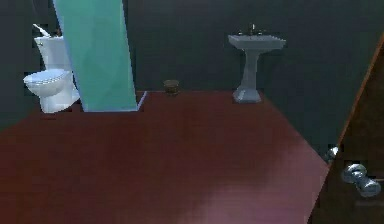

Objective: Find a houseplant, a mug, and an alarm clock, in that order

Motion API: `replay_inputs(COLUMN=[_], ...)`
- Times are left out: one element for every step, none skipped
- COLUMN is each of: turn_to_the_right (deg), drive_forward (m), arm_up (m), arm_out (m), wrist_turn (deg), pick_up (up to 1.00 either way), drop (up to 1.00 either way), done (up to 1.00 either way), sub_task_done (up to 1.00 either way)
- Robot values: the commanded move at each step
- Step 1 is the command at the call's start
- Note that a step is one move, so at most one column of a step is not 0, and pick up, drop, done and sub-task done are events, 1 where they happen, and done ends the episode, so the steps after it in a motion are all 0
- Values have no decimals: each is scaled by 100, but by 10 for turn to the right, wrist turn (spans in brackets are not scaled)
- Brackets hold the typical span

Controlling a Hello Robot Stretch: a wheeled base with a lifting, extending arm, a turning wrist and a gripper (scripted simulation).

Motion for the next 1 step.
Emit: replay_inputs(turn_to_the_right=[0], drive_forward=[90], arm_up=[0], arm_out=[0], wrist_turn=[0], pick_up=[0], drop=[0], done=[0], sub_task_done=[0])
